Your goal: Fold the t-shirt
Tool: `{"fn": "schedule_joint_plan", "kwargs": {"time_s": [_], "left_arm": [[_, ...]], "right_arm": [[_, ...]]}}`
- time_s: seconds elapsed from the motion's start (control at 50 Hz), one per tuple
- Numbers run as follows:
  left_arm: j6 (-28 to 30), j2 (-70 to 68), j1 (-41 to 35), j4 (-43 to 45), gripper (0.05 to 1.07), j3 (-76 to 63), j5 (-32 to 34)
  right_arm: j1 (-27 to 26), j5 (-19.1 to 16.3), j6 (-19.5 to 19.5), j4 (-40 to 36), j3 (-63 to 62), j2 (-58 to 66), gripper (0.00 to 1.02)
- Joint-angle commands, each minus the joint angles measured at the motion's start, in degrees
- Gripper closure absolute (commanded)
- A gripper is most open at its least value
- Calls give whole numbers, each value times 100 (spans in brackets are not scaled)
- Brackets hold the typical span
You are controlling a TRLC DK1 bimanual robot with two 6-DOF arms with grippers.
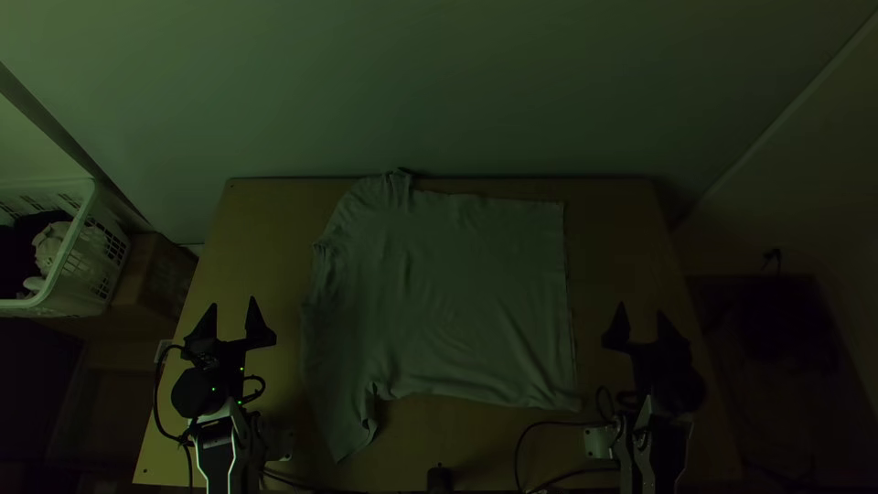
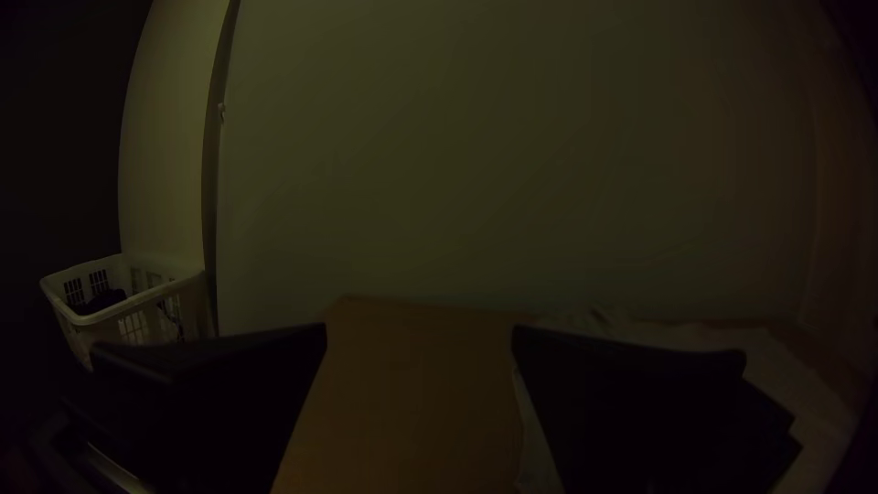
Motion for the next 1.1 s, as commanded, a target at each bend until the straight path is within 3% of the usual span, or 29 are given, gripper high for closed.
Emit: {"fn": "schedule_joint_plan", "kwargs": {"time_s": [0.0, 0.68, 0.78, 1.08], "left_arm": [[90, -21, 29, -165, 10, -257, -12], [222, -30, -296, -121, 10, -266, -21], [336, -21, -252, 28, 10, -274, -12], [398, -12, -322, 90, 10, -90, 49]], "right_arm": [[-13, 33, -62, 7, -89, -25, 3], [329, 68, -150, 95, -45, -34, 3], [329, 59, -519, 218, -106, -34, 3], [646, 50, -756, 209, 447, 133, 3]]}}
